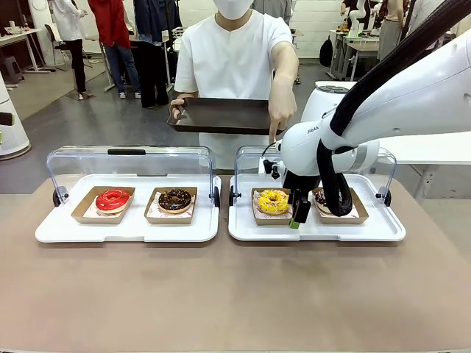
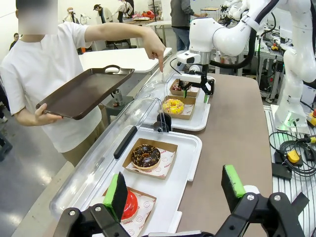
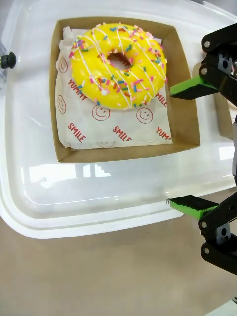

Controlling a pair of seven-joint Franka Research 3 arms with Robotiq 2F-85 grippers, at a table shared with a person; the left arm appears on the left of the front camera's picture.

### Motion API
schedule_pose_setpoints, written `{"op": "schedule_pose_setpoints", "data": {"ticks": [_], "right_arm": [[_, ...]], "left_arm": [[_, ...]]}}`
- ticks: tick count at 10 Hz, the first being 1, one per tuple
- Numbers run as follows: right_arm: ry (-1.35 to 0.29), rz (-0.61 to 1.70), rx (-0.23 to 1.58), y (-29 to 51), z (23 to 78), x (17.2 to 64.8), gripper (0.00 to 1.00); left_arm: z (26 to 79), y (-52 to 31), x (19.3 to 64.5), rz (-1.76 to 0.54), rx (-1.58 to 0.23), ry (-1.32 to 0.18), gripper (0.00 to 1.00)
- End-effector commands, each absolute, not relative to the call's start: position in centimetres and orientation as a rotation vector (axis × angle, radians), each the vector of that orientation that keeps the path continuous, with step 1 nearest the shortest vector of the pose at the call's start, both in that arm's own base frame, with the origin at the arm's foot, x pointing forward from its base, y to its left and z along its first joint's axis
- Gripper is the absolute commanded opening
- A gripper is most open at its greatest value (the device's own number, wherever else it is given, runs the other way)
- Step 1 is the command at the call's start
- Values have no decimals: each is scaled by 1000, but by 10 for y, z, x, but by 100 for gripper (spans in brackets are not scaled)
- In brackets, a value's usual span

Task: Provide the desired donut to the person.
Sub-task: Pick up and lift the Paper togo box containing the Donut pointed at by the person.

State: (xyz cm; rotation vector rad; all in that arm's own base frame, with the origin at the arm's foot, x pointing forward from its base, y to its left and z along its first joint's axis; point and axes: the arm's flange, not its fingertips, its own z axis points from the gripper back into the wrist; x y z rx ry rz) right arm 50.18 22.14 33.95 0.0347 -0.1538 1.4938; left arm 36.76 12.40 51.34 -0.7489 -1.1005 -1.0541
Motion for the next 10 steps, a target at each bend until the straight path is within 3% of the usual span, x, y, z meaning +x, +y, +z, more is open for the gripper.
{"op": "schedule_pose_setpoints", "data": {"ticks": [1,7,8,9,10], "right_arm": [[-155,1529,36,222,333,510,100],[-123,1540,18,226,323,515,100],[-122,1545,17,226,323,515,94],[-122,1549,13,226,323,515,56],[-119,1552,13,226,323,515,36]], "left_arm": [[514,125,368,-1051,-747,-1114,100],[514,125,368,-1051,-747,-1114,100],[514,125,368,-1051,-747,-1114,100],[514,125,368,-1051,-747,-1114,100],[514,125,368,-1051,-747,-1114,100]]}}
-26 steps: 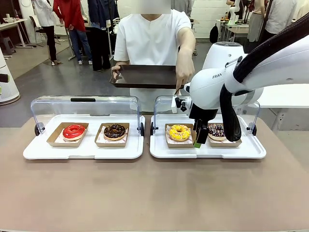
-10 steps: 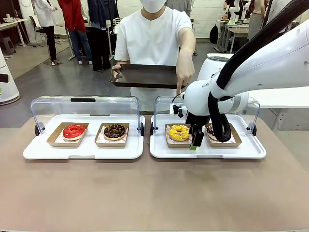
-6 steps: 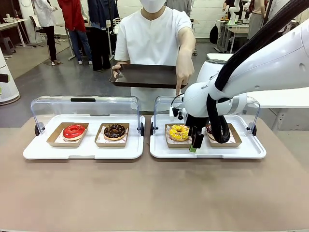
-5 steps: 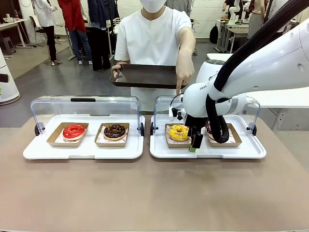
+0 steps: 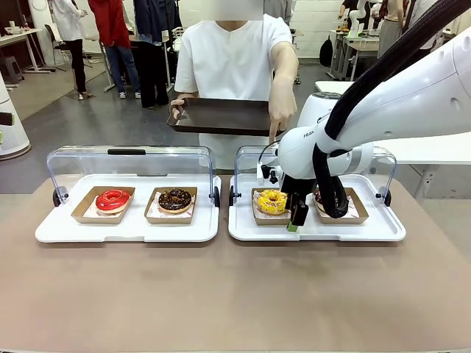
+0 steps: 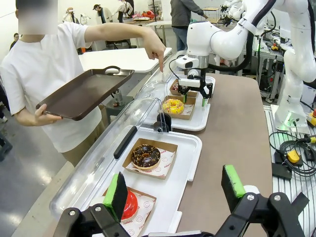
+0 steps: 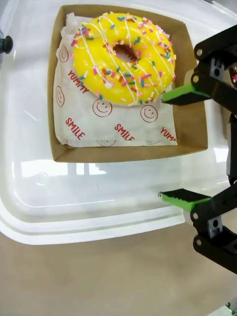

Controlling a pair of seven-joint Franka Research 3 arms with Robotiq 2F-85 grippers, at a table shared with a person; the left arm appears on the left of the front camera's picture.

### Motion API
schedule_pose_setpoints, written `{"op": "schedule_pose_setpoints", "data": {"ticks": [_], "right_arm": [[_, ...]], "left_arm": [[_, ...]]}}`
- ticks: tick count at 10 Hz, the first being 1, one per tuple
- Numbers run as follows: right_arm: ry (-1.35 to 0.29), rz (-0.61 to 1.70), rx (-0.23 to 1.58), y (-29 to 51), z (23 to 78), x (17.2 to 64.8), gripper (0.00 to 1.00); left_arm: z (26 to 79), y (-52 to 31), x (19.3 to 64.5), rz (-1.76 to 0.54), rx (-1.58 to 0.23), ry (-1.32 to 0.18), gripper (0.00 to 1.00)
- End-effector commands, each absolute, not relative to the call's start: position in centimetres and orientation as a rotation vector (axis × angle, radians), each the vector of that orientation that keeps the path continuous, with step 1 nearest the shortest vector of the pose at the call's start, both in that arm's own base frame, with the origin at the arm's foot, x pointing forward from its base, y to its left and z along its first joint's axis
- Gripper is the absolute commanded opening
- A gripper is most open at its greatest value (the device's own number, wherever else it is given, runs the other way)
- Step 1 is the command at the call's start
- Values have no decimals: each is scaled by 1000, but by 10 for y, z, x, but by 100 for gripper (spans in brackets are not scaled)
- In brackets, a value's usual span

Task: Provide the desired donut to the person.
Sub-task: Pick up and lift the Paper togo box containing the Donut pointed at by the person.

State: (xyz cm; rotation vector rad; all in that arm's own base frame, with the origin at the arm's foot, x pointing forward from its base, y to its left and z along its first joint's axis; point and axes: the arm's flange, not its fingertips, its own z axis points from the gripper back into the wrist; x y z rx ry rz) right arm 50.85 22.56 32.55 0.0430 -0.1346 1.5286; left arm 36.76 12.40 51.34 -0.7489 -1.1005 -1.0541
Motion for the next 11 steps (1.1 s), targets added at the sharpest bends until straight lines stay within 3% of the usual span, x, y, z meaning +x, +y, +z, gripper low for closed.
{"op": "schedule_pose_setpoints", "data": {"ticks": [1,3,4,6,11], "right_arm": [[-116,1553,13,226,323,515,0],[-111,1549,14,226,323,515,0],[-111,1548,15,226,323,514,16],[-110,1546,15,226,322,514,0],[-101,1546,22,225,323,513,0]], "left_arm": [[514,125,368,-1051,-747,-1114,100],[514,125,368,-1051,-747,-1114,100],[514,125,368,-1051,-747,-1114,100],[514,125,368,-1051,-747,-1114,100],[514,125,368,-1051,-747,-1114,100]]}}
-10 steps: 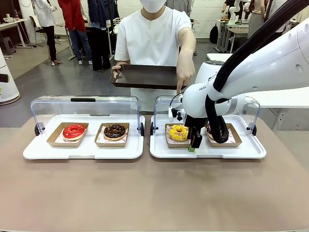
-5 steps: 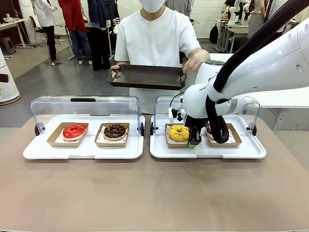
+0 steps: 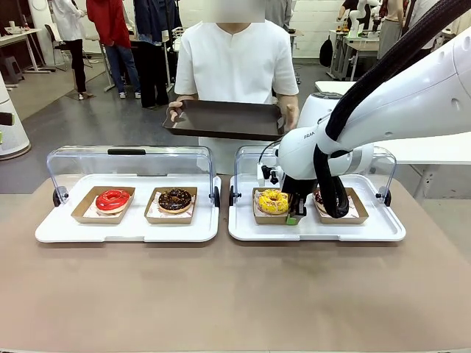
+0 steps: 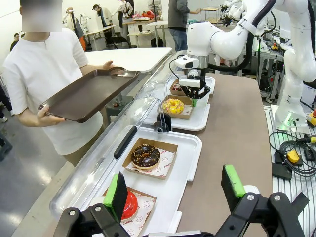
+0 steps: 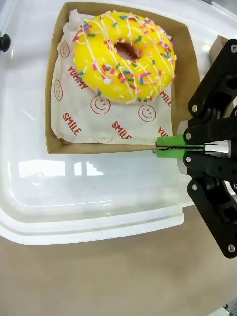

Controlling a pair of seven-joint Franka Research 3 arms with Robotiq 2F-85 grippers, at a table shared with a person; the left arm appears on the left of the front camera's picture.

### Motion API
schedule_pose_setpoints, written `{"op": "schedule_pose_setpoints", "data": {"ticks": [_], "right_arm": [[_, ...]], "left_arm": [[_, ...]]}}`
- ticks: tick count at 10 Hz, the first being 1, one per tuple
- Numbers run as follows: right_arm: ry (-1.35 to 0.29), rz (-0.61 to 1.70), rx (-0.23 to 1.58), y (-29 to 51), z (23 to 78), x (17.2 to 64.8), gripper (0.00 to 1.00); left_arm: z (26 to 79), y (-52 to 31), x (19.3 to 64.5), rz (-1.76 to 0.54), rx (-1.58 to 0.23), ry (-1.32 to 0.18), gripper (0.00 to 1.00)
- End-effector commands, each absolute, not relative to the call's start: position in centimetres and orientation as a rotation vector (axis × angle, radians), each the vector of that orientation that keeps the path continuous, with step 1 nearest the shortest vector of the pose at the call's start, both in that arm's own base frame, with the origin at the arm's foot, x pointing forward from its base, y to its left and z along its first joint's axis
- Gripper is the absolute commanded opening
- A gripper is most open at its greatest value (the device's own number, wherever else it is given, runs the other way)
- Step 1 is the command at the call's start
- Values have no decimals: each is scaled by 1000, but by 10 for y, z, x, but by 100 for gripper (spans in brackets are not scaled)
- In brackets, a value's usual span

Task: Provide the desired donut to the person.
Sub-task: Pick up and lift the Paper togo box containing the Donut pointed at by the person.

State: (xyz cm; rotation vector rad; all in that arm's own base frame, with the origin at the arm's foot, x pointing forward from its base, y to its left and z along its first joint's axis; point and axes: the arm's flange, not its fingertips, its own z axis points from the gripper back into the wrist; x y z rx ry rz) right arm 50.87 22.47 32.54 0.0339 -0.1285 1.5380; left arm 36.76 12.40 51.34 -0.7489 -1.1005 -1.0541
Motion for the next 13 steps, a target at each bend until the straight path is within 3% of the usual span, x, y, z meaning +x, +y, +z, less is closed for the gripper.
{"op": "schedule_pose_setpoints", "data": {"ticks": [1,8,13], "right_arm": [[-90,1549,4,228,327,508,0],[10,1501,-83,261,447,430,0],[36,1467,-67,289,545,401,0]], "left_arm": [[514,125,368,-1051,-747,-1114,100],[514,125,368,-1051,-747,-1114,100],[514,125,368,-1051,-747,-1114,100]]}}
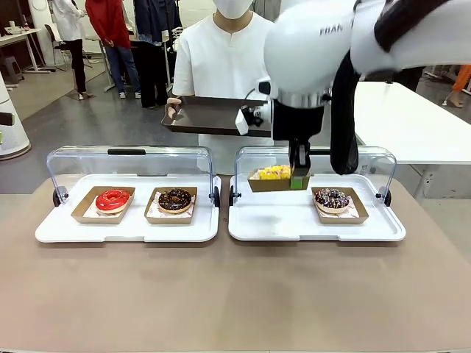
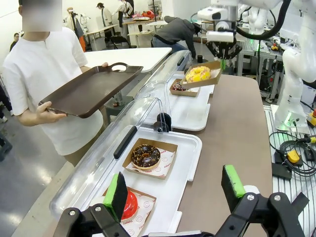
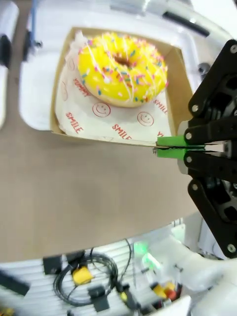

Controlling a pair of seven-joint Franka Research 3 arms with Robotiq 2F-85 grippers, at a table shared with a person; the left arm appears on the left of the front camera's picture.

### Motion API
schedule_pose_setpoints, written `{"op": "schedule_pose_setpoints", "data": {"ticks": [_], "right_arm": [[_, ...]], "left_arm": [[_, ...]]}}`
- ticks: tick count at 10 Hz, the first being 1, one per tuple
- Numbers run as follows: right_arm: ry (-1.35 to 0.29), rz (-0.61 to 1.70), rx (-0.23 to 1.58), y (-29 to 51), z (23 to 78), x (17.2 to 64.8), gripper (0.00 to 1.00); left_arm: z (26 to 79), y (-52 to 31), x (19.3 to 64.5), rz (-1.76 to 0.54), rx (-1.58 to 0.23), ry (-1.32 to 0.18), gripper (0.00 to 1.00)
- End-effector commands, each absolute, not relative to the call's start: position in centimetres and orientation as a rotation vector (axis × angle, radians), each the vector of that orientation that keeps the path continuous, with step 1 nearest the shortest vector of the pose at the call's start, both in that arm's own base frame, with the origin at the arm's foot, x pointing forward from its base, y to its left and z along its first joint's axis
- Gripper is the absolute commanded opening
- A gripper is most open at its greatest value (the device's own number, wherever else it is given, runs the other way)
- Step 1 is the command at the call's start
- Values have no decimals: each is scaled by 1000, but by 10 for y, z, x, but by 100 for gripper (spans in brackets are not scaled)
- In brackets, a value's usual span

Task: Provide the desired donut to the person.
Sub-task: Pick up and lift the Paper togo box containing the Donut pointed at by the person.

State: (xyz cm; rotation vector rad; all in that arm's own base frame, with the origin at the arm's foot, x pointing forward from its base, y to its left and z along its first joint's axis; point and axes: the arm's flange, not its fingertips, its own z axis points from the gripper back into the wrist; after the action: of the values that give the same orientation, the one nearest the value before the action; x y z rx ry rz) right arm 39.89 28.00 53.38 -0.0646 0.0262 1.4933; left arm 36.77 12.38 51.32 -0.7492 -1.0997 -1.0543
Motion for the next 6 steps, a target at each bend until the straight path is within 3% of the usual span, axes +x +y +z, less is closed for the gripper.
{"op": "schedule_pose_setpoints", "data": {"ticks": [1,6], "right_arm": [[19,1459,-69,294,561,399,0],[-13,1479,-66,294,588,398,0]], "left_arm": [[514,125,368,-1051,-747,-1114,100],[514,125,368,-1051,-747,-1114,100]]}}
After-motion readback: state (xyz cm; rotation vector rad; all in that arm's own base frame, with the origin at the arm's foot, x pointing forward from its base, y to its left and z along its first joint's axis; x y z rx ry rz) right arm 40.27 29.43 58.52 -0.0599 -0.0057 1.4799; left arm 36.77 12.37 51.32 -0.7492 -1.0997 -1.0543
